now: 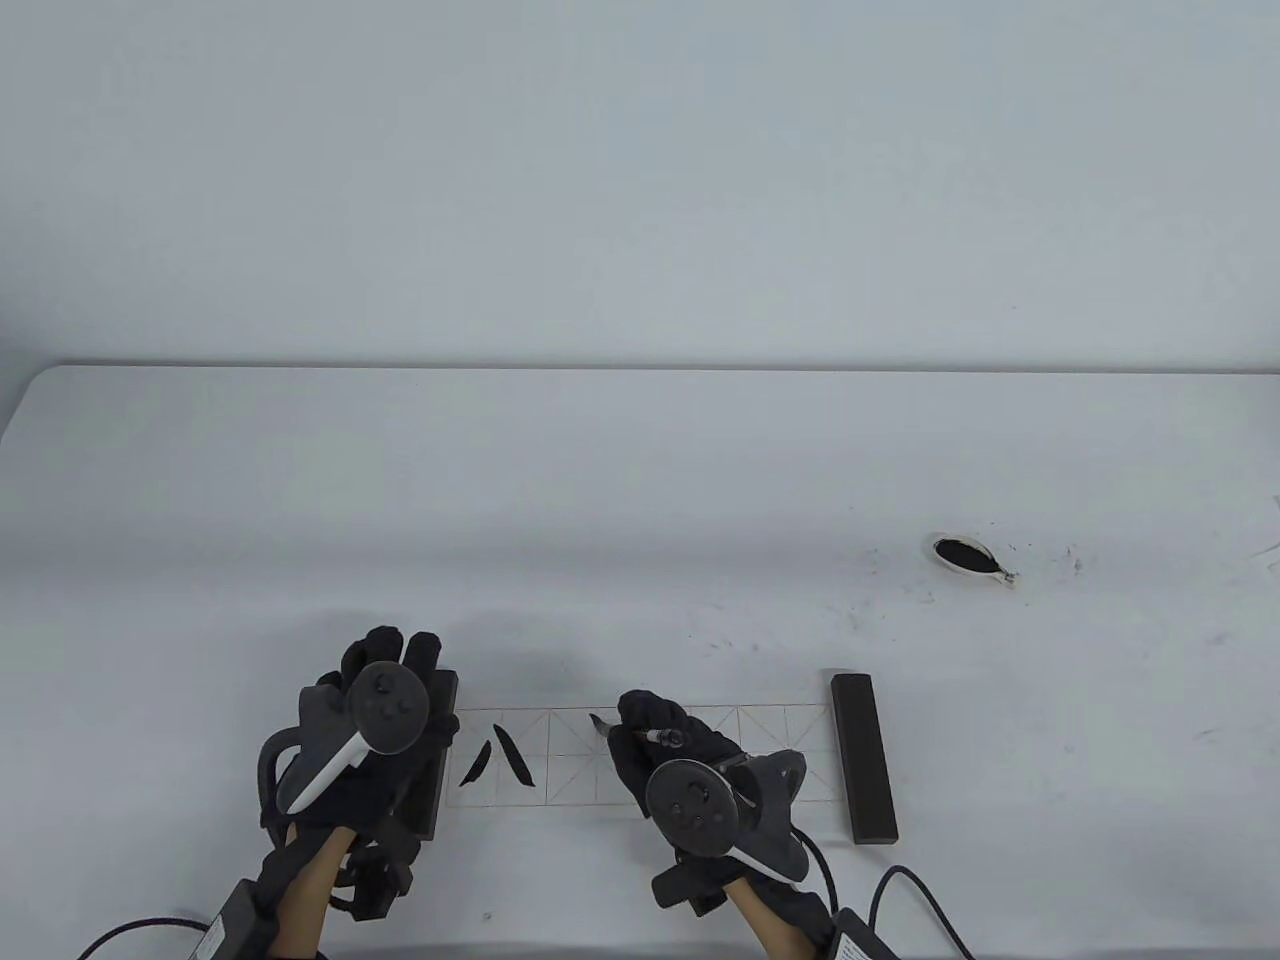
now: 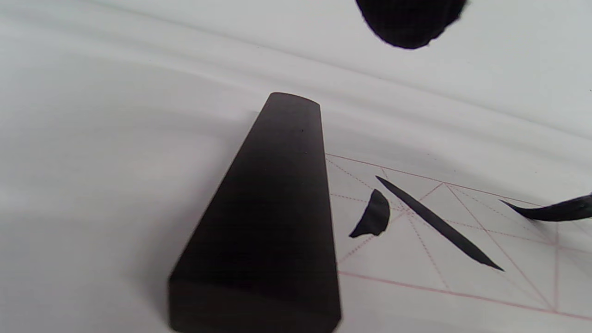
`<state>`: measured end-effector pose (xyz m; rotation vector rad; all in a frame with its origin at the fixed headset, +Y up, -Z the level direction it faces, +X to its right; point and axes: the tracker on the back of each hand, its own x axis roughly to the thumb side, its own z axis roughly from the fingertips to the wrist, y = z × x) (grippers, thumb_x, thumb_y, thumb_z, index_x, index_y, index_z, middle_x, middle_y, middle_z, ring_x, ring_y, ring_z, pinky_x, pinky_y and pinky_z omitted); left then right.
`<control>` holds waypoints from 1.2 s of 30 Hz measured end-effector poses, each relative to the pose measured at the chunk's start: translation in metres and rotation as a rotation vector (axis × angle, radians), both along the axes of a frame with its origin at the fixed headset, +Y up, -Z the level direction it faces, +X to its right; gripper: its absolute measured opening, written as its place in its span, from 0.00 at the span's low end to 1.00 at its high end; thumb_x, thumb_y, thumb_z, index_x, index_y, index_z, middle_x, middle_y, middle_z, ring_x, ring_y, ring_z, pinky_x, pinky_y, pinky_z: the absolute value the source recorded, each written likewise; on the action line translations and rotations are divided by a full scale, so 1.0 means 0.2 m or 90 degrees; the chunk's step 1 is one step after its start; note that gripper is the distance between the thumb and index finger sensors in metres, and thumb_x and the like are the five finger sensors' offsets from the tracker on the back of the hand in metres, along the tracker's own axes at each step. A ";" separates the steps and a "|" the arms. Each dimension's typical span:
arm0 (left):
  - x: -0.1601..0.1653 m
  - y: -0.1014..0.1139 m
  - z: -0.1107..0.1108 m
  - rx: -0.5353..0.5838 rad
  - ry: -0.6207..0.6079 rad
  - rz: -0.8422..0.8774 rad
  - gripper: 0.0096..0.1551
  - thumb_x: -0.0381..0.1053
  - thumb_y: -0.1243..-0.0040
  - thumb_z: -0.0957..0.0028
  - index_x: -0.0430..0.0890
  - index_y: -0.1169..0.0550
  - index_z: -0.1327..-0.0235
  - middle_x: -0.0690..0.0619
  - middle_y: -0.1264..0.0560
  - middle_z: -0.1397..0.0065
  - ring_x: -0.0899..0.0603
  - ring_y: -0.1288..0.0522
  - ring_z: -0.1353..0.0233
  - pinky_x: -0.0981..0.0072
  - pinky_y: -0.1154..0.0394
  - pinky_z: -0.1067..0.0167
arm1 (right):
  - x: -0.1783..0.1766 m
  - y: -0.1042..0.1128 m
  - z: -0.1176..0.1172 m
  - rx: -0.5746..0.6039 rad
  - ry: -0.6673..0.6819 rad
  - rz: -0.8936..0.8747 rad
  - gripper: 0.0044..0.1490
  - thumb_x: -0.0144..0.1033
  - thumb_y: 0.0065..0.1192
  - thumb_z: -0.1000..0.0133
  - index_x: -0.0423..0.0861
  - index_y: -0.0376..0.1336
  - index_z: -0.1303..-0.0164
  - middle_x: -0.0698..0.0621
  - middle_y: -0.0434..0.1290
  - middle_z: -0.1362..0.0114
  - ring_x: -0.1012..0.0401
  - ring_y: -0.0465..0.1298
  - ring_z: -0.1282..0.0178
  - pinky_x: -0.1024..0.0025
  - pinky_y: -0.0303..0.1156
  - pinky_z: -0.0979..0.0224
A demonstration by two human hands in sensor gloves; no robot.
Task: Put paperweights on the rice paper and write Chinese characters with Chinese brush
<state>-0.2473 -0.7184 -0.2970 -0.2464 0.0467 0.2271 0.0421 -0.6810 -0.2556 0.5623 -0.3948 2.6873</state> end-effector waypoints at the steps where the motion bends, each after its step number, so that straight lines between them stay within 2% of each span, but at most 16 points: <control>1: 0.00 0.00 0.00 0.000 0.000 0.000 0.50 0.63 0.54 0.43 0.62 0.63 0.14 0.48 0.68 0.09 0.35 0.65 0.10 0.43 0.66 0.17 | 0.00 0.00 0.00 -0.001 -0.002 0.001 0.27 0.44 0.53 0.39 0.39 0.64 0.38 0.41 0.79 0.44 0.55 0.83 0.54 0.68 0.80 0.56; 5: 0.00 0.00 0.00 0.000 0.000 0.000 0.50 0.63 0.54 0.43 0.62 0.63 0.14 0.48 0.68 0.09 0.35 0.65 0.10 0.42 0.66 0.17 | 0.01 0.01 0.01 0.025 0.001 -0.049 0.27 0.44 0.53 0.39 0.39 0.64 0.38 0.42 0.79 0.45 0.55 0.83 0.55 0.68 0.80 0.56; 9: 0.00 0.00 0.00 0.000 -0.002 0.000 0.50 0.63 0.54 0.43 0.62 0.63 0.14 0.48 0.68 0.09 0.36 0.65 0.10 0.43 0.66 0.17 | 0.01 0.01 0.01 -0.004 0.038 -0.092 0.27 0.44 0.53 0.39 0.39 0.64 0.37 0.42 0.79 0.44 0.55 0.83 0.54 0.68 0.80 0.55; 15: 0.00 0.00 0.00 -0.002 -0.002 0.001 0.50 0.63 0.54 0.43 0.62 0.63 0.14 0.48 0.68 0.09 0.35 0.65 0.10 0.43 0.66 0.17 | -0.01 -0.01 -0.01 -0.033 0.069 -0.079 0.28 0.45 0.53 0.38 0.40 0.63 0.36 0.42 0.79 0.42 0.55 0.83 0.52 0.68 0.80 0.53; 24: 0.00 0.00 0.00 -0.004 -0.004 0.000 0.50 0.63 0.54 0.43 0.62 0.63 0.14 0.48 0.68 0.09 0.35 0.65 0.10 0.42 0.66 0.17 | -0.01 -0.02 -0.02 -0.043 0.066 -0.058 0.27 0.44 0.53 0.38 0.40 0.64 0.36 0.42 0.79 0.42 0.54 0.83 0.52 0.67 0.80 0.53; 36: 0.00 -0.01 0.00 -0.006 -0.003 0.002 0.50 0.63 0.54 0.43 0.62 0.63 0.14 0.48 0.67 0.09 0.35 0.65 0.10 0.42 0.66 0.17 | 0.07 0.02 0.00 0.016 -0.078 -0.006 0.26 0.44 0.54 0.39 0.39 0.66 0.40 0.42 0.81 0.48 0.55 0.84 0.58 0.69 0.81 0.58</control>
